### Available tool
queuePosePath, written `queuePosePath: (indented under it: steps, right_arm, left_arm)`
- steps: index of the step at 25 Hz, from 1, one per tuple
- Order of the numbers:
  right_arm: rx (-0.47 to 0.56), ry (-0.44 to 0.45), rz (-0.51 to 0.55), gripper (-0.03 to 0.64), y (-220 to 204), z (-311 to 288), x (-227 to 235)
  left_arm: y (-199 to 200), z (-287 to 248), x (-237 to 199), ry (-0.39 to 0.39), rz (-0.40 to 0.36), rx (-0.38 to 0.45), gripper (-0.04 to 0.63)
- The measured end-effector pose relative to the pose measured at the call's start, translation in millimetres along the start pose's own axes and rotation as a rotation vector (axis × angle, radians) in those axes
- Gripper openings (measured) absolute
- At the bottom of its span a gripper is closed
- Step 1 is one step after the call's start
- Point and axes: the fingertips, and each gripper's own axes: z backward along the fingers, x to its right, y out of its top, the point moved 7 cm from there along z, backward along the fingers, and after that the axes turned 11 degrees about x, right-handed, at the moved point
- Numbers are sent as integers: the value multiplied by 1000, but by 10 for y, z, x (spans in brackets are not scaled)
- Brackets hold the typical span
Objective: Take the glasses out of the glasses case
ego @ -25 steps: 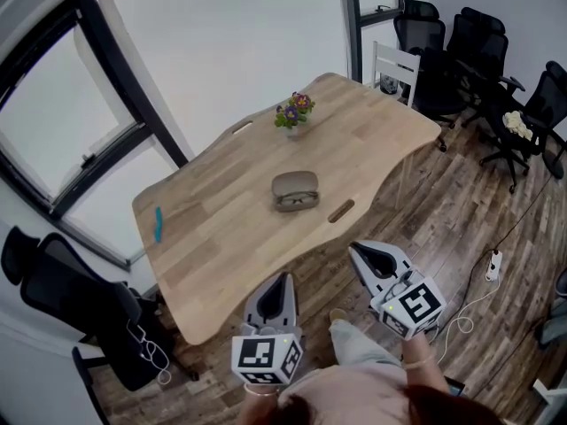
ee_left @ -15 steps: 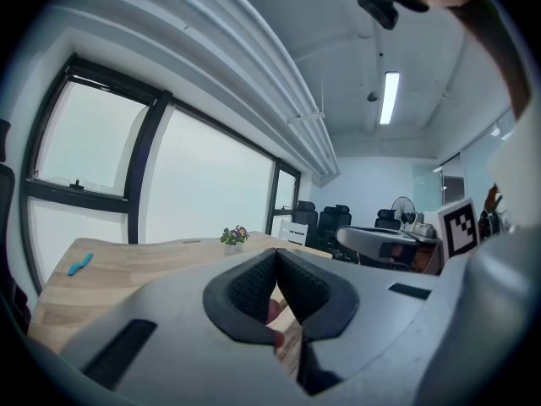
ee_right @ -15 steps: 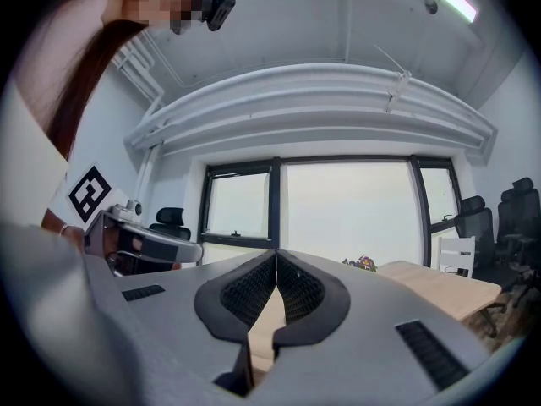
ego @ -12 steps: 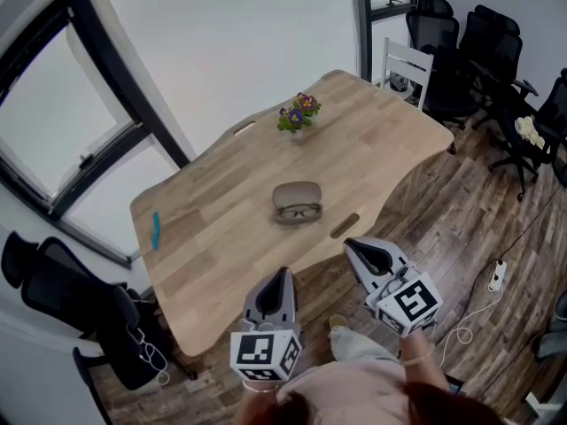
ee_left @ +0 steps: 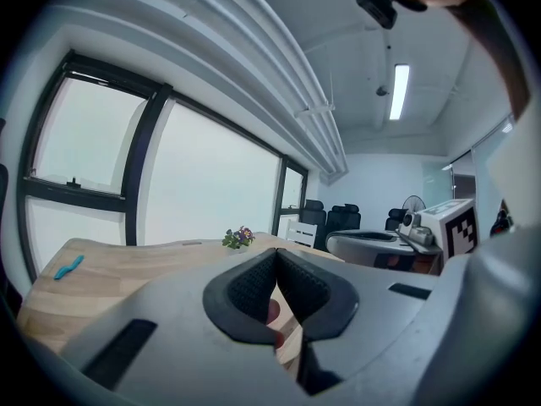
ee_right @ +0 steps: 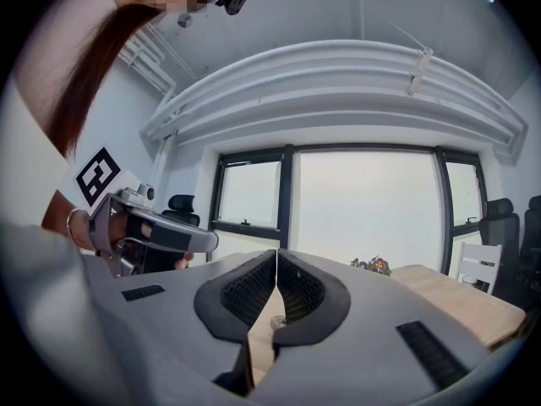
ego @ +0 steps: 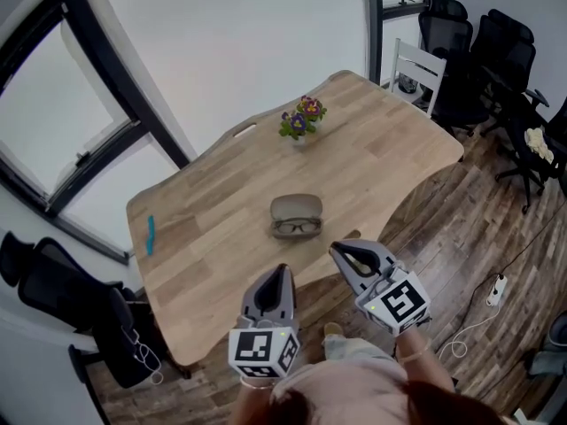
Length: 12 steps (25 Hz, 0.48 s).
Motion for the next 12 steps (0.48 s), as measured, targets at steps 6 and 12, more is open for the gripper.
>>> queuePosePath:
  steps: [6, 12]
  right_arm:
    - [-25, 54, 4, 2, -139, -243, 197]
    - [-67, 93, 8, 2, -301, -481, 353]
  left_arm:
    - [-46, -259, -81, 30, 10, -4, 2]
    - [-52, -446, -207, 54, 12, -12, 2]
